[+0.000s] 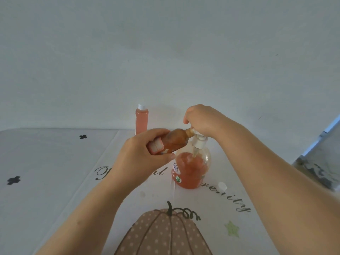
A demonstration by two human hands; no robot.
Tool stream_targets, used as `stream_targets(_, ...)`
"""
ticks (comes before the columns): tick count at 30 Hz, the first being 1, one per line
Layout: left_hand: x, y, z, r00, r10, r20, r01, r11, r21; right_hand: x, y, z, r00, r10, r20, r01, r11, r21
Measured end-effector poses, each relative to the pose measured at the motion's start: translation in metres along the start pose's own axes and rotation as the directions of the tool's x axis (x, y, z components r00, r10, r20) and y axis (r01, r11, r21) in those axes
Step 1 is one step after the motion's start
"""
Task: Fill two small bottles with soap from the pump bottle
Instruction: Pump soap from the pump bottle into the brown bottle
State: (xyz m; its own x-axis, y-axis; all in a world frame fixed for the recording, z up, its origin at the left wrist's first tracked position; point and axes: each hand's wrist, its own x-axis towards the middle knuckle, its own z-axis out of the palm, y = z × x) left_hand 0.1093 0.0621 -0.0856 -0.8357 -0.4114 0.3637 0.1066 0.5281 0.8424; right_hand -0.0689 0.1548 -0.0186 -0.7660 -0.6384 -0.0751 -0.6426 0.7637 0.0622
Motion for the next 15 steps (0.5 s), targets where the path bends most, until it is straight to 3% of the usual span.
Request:
stream_targets(4,0.000,0.000,-0.001,1.000,-0.013,-0.007,0.013,1.000,-0.021,-0.013,-0.001,-0.014,0.988,0.072,-0.135,-0.049,0.984,0.169)
stream_targets(15,0.000,-0.001,0.001,1.000,-0.004,-0.018,0.004,1.000,-0.012,-0.019,-0.010,-0.013,0.997,0.061,-0.048,-0.055,0.991,0.123)
